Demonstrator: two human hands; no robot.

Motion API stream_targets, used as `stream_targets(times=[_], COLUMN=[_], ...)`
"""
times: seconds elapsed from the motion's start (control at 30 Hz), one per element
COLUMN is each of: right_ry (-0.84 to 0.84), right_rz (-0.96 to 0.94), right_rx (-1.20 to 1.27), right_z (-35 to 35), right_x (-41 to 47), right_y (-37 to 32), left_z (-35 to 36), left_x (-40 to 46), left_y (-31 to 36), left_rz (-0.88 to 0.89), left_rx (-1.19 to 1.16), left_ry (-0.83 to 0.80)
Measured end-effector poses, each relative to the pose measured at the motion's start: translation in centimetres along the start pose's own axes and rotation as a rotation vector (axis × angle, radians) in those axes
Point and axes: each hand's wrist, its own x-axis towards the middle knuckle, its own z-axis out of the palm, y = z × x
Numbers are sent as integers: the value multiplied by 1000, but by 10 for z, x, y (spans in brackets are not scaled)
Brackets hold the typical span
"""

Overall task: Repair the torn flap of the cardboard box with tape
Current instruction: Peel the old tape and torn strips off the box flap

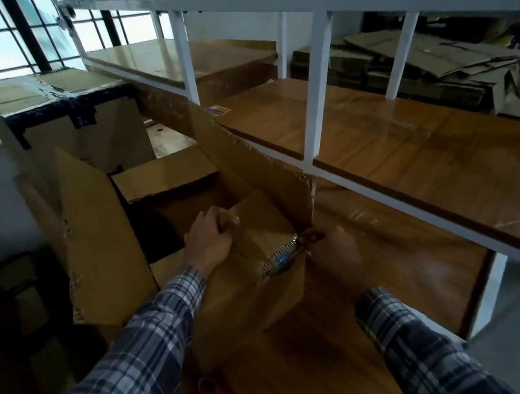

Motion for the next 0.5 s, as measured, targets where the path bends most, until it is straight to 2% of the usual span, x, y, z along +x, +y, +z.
stream_targets(times=[0.1, 0.17, 0.33, 0.5], right_ry=[58, 108, 301, 263], right_rz=[32, 12, -221, -338], right_rx=[62, 20, -126, -203], right_z=[5, 8, 17, 17], right_x=[1, -1, -16, -21], right_y=[-1, -1, 10, 8], left_z=[-1, -1, 4, 0], left_x=[3, 5, 6, 7], left_y=[-2, 0, 12, 24], left_rz=[3, 8, -27, -32], left_rx=[59, 103, 168, 164], left_ry=[34, 78, 139, 118])
